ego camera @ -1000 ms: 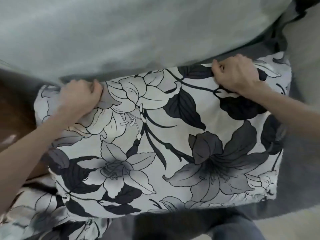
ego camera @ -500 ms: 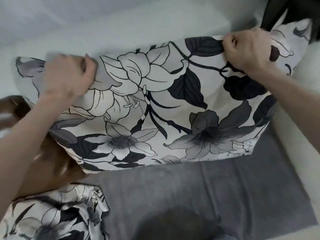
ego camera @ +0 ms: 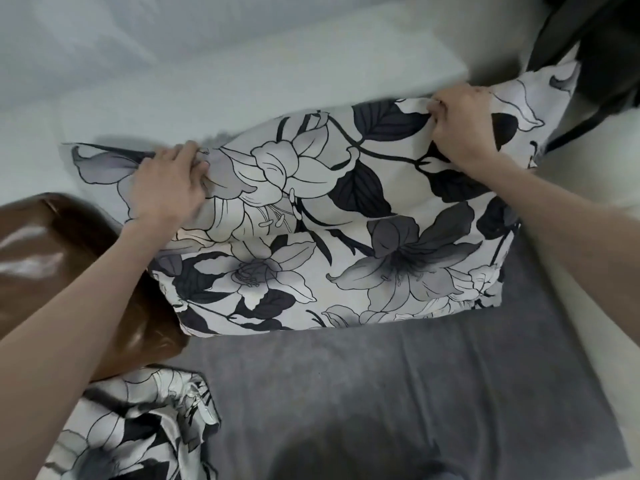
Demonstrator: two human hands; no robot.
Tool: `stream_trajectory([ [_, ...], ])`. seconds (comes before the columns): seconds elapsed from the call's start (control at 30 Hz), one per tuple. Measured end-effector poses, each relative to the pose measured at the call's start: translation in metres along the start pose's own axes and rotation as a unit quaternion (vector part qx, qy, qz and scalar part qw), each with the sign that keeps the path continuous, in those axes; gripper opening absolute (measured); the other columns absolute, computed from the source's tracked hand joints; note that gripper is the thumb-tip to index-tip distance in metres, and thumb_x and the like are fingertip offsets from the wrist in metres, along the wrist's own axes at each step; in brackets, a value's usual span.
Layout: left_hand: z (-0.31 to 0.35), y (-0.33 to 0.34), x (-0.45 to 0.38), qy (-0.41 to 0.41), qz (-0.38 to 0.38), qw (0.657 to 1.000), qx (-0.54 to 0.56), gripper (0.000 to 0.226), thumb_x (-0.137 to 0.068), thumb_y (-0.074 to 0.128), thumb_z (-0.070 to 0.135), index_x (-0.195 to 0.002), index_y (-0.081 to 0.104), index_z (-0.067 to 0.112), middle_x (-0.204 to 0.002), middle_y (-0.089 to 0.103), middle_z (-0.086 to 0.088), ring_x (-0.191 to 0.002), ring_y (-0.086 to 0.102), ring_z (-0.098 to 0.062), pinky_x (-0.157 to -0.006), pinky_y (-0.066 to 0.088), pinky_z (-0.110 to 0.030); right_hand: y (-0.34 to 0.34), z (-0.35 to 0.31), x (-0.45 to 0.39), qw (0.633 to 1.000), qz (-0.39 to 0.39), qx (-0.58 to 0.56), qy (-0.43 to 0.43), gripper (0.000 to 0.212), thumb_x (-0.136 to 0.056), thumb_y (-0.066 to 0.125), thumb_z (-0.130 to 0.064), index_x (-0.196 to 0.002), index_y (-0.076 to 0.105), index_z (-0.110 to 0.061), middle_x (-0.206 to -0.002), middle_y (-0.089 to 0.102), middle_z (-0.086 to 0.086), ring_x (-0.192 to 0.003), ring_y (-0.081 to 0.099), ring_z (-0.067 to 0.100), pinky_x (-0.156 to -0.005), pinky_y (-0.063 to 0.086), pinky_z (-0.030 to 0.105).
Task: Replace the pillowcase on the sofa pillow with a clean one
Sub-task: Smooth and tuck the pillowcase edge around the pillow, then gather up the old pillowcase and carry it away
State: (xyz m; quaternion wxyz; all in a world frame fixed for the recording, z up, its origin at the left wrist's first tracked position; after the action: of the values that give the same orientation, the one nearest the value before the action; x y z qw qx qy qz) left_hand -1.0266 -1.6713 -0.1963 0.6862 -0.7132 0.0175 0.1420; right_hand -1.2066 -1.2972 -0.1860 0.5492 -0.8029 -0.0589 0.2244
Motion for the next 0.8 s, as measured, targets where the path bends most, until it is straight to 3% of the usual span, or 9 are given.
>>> stream_trajectory([
  [0.1,-0.020,-0.034,-0.004,-0.048,0.058,0.997,0.004,0.015,-0.094,0.045,0.029,-0.095,0.049,0.014,-0.080,0.062,-0.026,-0.064,0.059,-0.049,-0.051,0.041,-0.043,-0.030,-0.017,-0.022,0.996,0.089,-0.021,0.022,0.018,-0.082,0.038,-0.004,-0.070,0.052,-0.002,-0.074,0.057,0.017,-0.076,0.050,0.036,-0.082,0.033,0.039],
  [0.17,-0.042,-0.048,-0.005,-0.079,0.106,0.991,-0.019,0.016,-0.092,0.045,0.037,-0.097,0.049,0.021,-0.081,0.062,-0.022,-0.067,0.059,-0.048,-0.049,0.042,-0.042,-0.035,-0.028,-0.041,0.992,0.130,0.000,0.006,0.023,-0.083,0.035,-0.007,-0.078,0.058,-0.003,-0.082,0.062,0.014,-0.081,0.051,0.032,-0.084,0.029,0.034],
  [0.27,-0.053,-0.037,-0.012,-0.124,0.091,0.988,-0.024,0.022,-0.089,0.047,0.037,-0.106,0.052,0.025,-0.101,0.060,-0.020,-0.094,0.054,-0.043,-0.071,0.045,-0.052,-0.014,-0.050,-0.061,0.995,0.099,-0.014,-0.009,0.031,-0.086,0.033,-0.009,-0.093,0.062,-0.004,-0.098,0.062,0.014,-0.097,0.051,0.030,-0.088,0.030,0.033],
  [0.33,-0.044,-0.020,-0.002,-0.136,0.064,0.989,0.013,0.039,-0.087,0.047,0.029,-0.125,0.047,0.024,-0.131,0.051,-0.016,-0.118,0.044,-0.039,-0.093,0.036,-0.055,0.003,-0.064,-0.048,0.997,0.071,-0.031,-0.020,0.036,-0.084,0.034,-0.003,-0.107,0.062,-0.005,-0.111,0.058,0.014,-0.107,0.049,0.031,-0.090,0.032,0.034],
  [0.43,-0.009,0.006,0.049,-0.068,0.082,0.993,0.045,0.059,-0.088,0.043,0.019,-0.146,0.032,0.024,-0.156,0.026,-0.011,-0.137,0.030,-0.037,-0.110,0.020,-0.049,0.021,-0.071,0.024,0.991,0.088,-0.068,-0.072,0.032,-0.073,0.035,0.004,-0.094,0.060,0.000,-0.099,0.055,0.020,-0.091,0.049,0.035,-0.077,0.039,0.039],
  [0.53,0.026,0.050,0.123,0.066,0.003,0.997,0.037,0.069,-0.087,0.042,0.020,-0.152,0.021,0.025,-0.161,0.011,-0.007,-0.148,0.012,-0.028,-0.117,0.014,-0.052,0.059,-0.066,0.124,0.988,-0.033,-0.076,-0.132,0.014,-0.073,0.043,0.004,-0.076,0.054,-0.003,-0.088,0.055,0.016,-0.080,0.050,0.031,-0.063,0.042,0.037],
  [0.63,0.031,0.107,0.190,-0.015,-0.146,0.988,0.042,0.069,-0.088,0.037,0.031,-0.153,0.014,0.030,-0.162,0.002,-0.003,-0.149,-0.001,-0.023,-0.115,0.010,-0.060,0.112,-0.041,0.188,0.975,-0.190,-0.022,-0.114,0.010,-0.077,0.048,-0.001,-0.079,0.058,-0.005,-0.085,0.056,0.013,-0.080,0.056,0.033,-0.055,0.049,0.036],
  [0.7,0.017,0.148,0.224,-0.096,-0.230,0.968,0.033,0.065,-0.094,0.031,0.042,-0.152,0.004,0.037,-0.161,-0.011,0.005,-0.148,-0.013,-0.016,-0.114,0.005,-0.063,0.146,-0.017,0.199,0.959,-0.274,0.038,-0.059,0.021,-0.079,0.050,-0.001,-0.097,0.059,-0.005,-0.105,0.055,0.015,-0.101,0.051,0.034,-0.077,0.051,0.047],
  [0.8,-0.002,0.193,0.238,-0.143,-0.322,0.934,0.060,0.065,-0.095,0.024,0.055,-0.147,-0.013,0.046,-0.154,-0.029,0.017,-0.143,-0.024,-0.008,-0.115,0.001,-0.063,0.182,-0.008,0.200,0.920,-0.381,0.092,-0.021,0.050,-0.075,0.056,-0.008,-0.125,0.046,-0.010,-0.133,0.042,0.013,-0.124,0.037,0.032,-0.103,0.038,0.046],
])
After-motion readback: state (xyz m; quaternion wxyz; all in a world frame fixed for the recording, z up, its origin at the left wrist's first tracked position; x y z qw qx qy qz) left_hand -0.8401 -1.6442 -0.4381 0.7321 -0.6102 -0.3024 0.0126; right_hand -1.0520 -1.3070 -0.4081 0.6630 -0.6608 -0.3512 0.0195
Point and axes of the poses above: each hand's wrist, its own x-axis away from the middle knuckle, its own y-axis out of the palm, z = x × y, the point moved 3 cm from there along -x, towards the middle knuckle
